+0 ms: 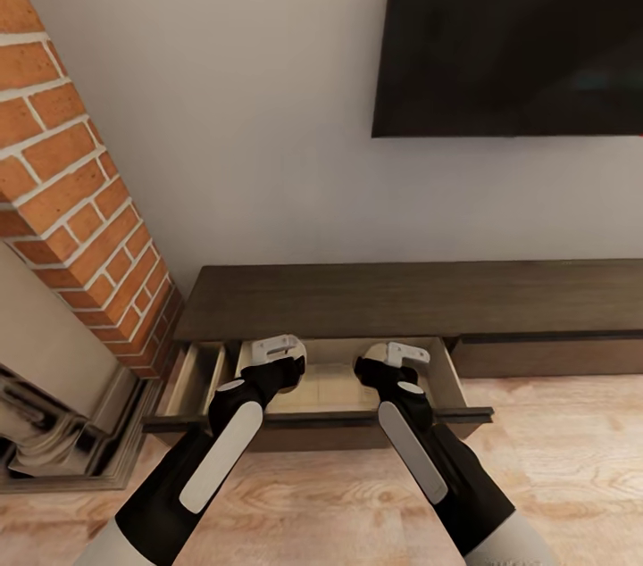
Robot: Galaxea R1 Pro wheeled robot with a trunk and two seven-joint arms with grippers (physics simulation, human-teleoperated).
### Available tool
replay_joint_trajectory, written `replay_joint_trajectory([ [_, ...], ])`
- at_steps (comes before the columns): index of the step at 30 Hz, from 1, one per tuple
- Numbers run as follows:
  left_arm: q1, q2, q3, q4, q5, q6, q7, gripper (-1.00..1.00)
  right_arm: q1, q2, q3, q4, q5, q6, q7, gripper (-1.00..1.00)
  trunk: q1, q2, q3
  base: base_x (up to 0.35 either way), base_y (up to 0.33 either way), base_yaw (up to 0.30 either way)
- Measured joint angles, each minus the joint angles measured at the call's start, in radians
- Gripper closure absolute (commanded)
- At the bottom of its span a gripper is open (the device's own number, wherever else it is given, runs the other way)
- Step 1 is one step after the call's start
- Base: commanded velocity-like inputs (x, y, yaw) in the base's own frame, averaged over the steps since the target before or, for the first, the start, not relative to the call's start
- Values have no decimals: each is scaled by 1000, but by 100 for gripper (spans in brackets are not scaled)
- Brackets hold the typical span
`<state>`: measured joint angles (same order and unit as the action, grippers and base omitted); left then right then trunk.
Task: Place each of the two pumpkins and all three candles from the living room inside a cabinet in the living room (use any cabinet), then make sure every cabinet is closed, and position the cauldron so it is next to a table in the living room.
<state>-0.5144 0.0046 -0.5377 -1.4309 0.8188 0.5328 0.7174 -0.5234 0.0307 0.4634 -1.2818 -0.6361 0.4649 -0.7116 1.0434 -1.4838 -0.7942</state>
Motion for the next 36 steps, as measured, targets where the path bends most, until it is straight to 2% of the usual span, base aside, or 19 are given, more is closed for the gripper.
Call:
replay_joint_trajectory([
  [6, 0, 2, 0, 0, -1, 0, 0, 100, -21, 0, 0, 68, -2, -37, 1, 100, 0, 0, 0, 34, 0, 0],
  [18, 0, 3, 0, -3, -1, 1, -2, 100, -30, 3, 0, 79, -14, -39, 2, 100, 0, 0, 0, -33, 0, 0],
  [20, 0, 2, 0, -2, -1, 1, -3, 100, -32, 10, 0, 77, -14, -39, 5, 100, 0, 0, 0, -3, 0, 0],
  [22, 0, 1, 7, 1, -2, 10, -3, 100, -36, 29, 2, 76, -12, -37, 7, 100, 0, 0, 0, -1, 0, 0],
  [25, 0, 0, 14, 4, 6, 14, 0, 100, -67, 51, 3, 83, -10, -32, 8, 100, 0, 0, 0, 0, 0, 0],
  [28, -1, -1, 20, 24, 13, 19, 3, 100, -84, 60, 3, 93, -11, -28, 11, 100, 0, 0, 0, 0, 0, 0],
  [30, -1, -4, 32, 38, 13, 31, 4, 100, -88, 62, 3, 109, -7, -26, 18, 100, 0, 0, 0, 0, 0, 0],
  [33, -2, -8, 86, 49, 12, 60, 4, 100, -91, 63, 3, 121, -5, -26, 27, 100, 0, 0, 0, 0, 0, 0],
  [36, -2, -19, 112, 51, 19, 66, 4, 100, -92, 63, 3, 125, -7, -25, 30, 100, 0, 0, 0, 0, 0, 0],
])
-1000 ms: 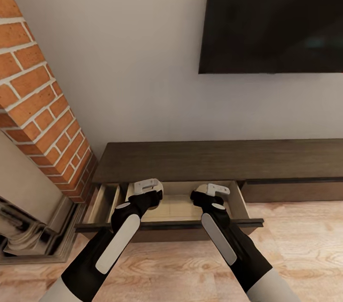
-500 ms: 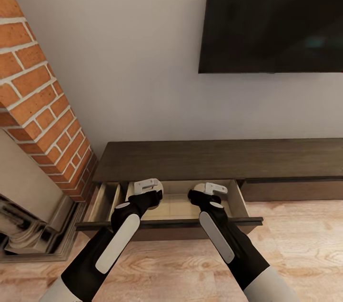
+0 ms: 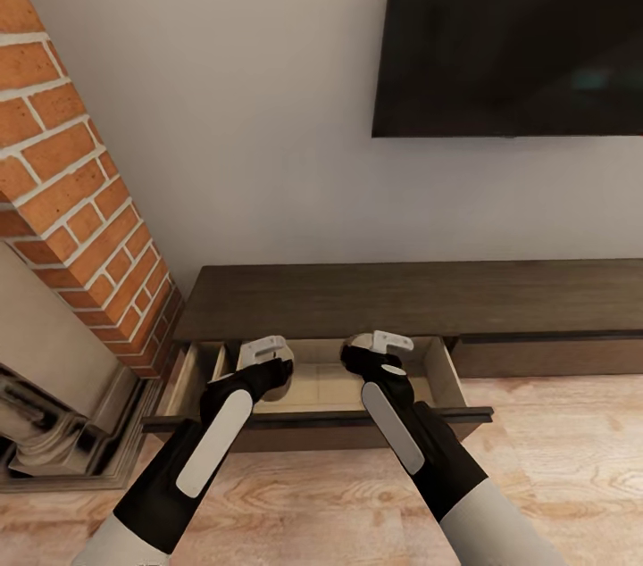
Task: Place each of the two pumpkins and all three candles from the living room inside a cabinet in the living room (use any cabinet), then make sure every cabinet is closed, and position the cauldron so it is next to a table in the living room.
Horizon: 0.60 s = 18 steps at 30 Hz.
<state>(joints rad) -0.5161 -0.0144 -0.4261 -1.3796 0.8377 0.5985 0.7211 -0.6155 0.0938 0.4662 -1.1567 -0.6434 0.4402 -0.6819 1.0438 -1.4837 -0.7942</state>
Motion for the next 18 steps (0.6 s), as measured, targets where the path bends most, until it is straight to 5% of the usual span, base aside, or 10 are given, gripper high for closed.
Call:
replay_joint_trajectory([
  [18, 0, -15, 9, 0, -18, -5, 4, 100, -35, 0, 0, 79, -7, 3, 2, 100, 0, 0, 0, 0, 0, 0],
])
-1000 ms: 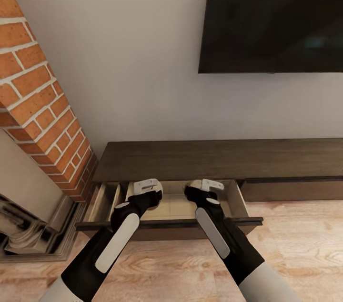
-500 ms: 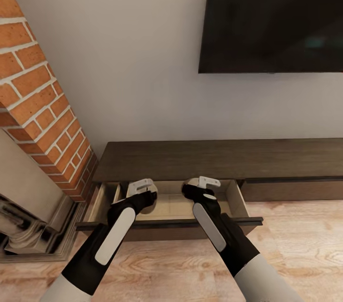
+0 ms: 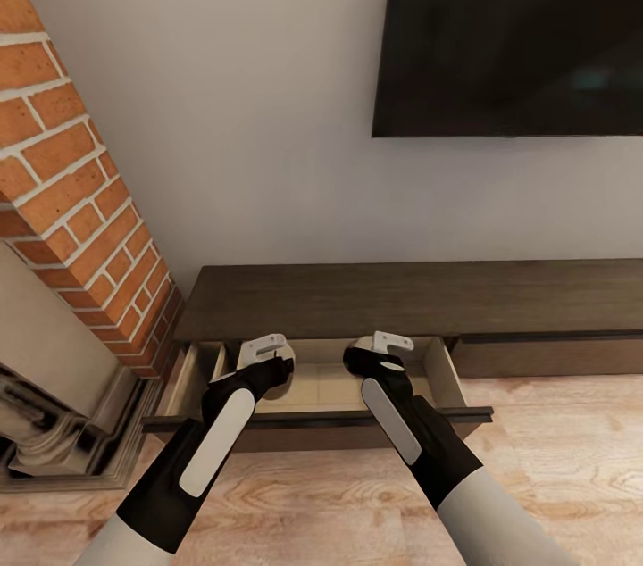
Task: Place each of the two pumpkins and all three candles from the living room inside a cabinet in the living room (use any cabinet), then make sure every cabinet is closed, and position the cauldron so it is next to a table in the living room.
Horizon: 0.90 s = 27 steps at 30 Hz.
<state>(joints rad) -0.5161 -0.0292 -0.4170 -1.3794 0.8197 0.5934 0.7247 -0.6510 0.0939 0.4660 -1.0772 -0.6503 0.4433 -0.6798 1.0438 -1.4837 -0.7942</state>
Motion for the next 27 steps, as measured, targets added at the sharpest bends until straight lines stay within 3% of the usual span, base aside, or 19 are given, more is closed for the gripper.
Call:
replay_joint_trajectory([
  [14, 0, 1, -10, 0, -2, -4, -3, 100, 0, 0, 0, 2, -1, 0, 2, 100, 0, 0, 0, 13, 0, 0],
  [17, 0, 1, -11, 0, -3, -4, -3, 100, 0, 0, 0, 3, -1, 0, 28, 100, 0, 0, 0, 77, -7, 0],
  [27, 0, 1, -14, 0, -3, -7, -8, 100, 0, 0, 0, 4, 0, 4, 46, 100, 0, 0, 0, 8, -106, 0],
])
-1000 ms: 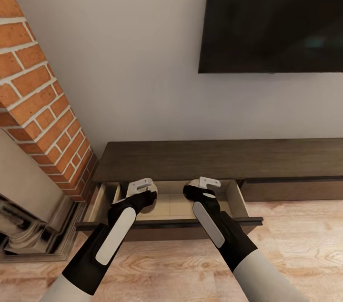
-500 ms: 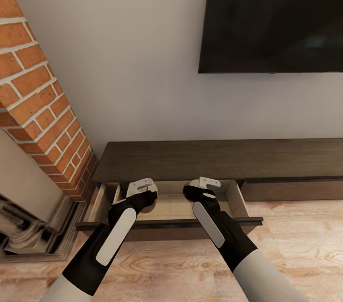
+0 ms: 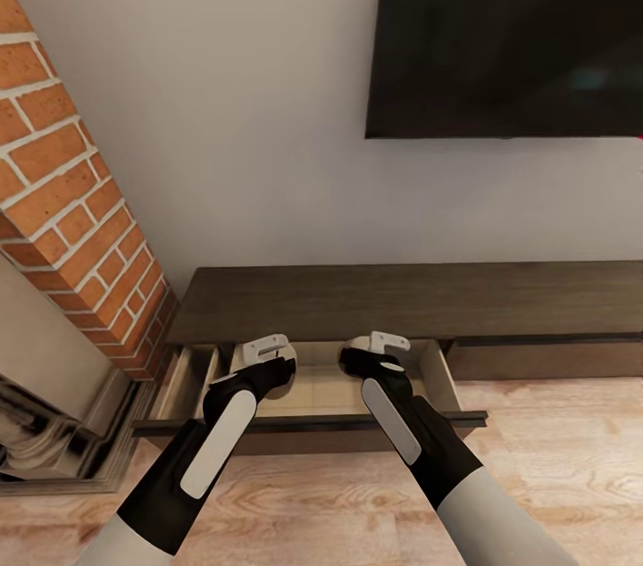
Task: Place each of the two pumpkins and all three candles from the living room inside a cabinet in the living room (use any cabinet), then make sure every cabinet is closed, and position the cauldron so it is next to a table in the living room.
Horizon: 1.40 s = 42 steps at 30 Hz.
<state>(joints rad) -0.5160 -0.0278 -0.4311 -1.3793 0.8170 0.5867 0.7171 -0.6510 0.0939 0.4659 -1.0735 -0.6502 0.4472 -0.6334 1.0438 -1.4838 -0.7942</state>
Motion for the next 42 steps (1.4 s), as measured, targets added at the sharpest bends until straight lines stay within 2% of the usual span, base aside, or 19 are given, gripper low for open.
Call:
replay_joint_trajectory([
  [6, 0, 0, -1, -7, 0, -2, -2, 100, 0, 0, -2, 1, -4, 70, 0, 100, 0, 0, 0, 0, -5, 0],
  [16, 1, 1, -6, -6, -2, -21, -3, 100, 0, 0, -2, 1, -3, 80, 1, 100, 38, -70, -31, 0, 0, 0],
  [18, 1, 2, -26, -3, -14, -59, -4, 100, 0, 0, -2, 1, -2, 81, 1, 100, 46, -84, -38, 0, 0, 0],
  [21, 1, 2, -55, -1, -59, -90, -4, 100, 0, 0, -2, 3, -1, 81, 1, 100, 57, -105, -47, 0, 0, 0],
  [24, 1, 0, -66, 0, -86, -115, -4, 100, 0, 0, -2, 5, 1, 79, 2, 100, 69, -126, -56, 0, 0, 0],
  [42, 1, 3, -91, 0, -92, -158, -5, 100, 0, -1, -3, -1, 11, 65, 29, 100, 138, -252, -113, 0, 0, 0],
])
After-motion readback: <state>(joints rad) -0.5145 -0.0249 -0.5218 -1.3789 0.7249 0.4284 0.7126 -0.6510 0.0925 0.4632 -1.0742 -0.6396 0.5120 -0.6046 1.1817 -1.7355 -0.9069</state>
